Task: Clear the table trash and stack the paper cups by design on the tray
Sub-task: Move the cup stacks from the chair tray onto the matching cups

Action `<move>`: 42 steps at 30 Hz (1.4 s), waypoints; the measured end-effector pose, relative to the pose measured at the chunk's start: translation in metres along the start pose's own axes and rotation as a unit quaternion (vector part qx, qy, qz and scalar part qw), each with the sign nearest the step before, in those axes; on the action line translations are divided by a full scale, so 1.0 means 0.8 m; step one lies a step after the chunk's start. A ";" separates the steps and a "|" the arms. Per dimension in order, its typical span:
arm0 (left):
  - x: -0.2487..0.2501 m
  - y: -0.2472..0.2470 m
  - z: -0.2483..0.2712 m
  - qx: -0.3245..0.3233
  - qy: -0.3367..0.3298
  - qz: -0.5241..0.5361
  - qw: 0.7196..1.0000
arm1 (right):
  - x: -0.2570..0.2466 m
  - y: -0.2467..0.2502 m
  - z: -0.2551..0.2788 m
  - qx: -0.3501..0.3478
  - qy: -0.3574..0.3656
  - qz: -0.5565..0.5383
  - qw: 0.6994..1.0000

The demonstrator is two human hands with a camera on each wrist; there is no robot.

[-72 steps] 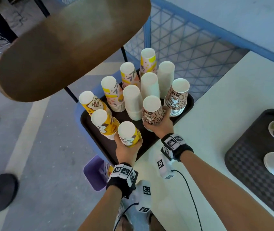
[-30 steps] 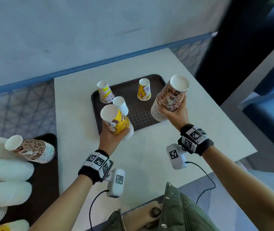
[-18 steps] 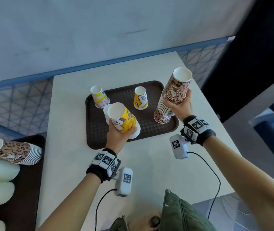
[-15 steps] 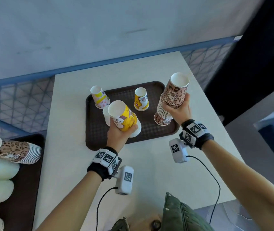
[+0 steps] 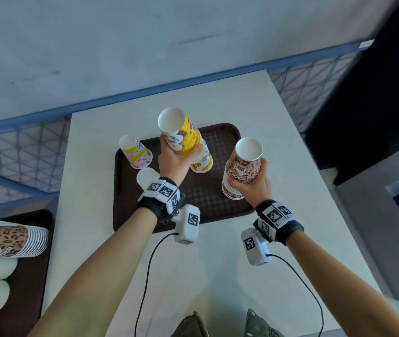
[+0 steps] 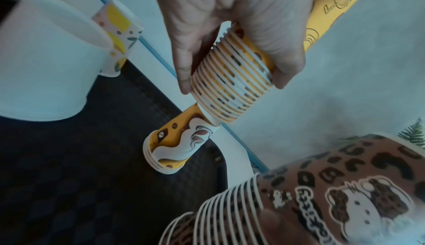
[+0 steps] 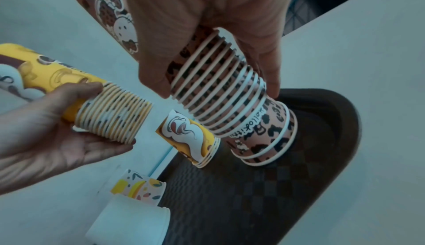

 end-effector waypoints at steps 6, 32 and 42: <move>0.003 -0.026 -0.028 -0.010 0.028 -0.050 0.998 | 0.028 -0.013 -0.006 -0.029 -0.025 0.008 0.999; -0.092 0.265 0.159 0.046 0.029 -0.147 0.988 | -0.075 -0.273 0.160 -0.300 0.066 0.114 0.945; -0.169 0.540 0.307 0.284 0.067 -0.194 0.937 | -0.200 -0.506 0.301 -0.380 0.187 0.141 0.895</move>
Point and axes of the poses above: each hand's wrist, its own z-axis away from the middle knuckle, its own y-axis out of the back of the hand, x = y × z, the point moved 10 cm from there along -z, towards the middle knuckle, and after that the axes turned 2 degrees about -z, right-handed, at the moved point
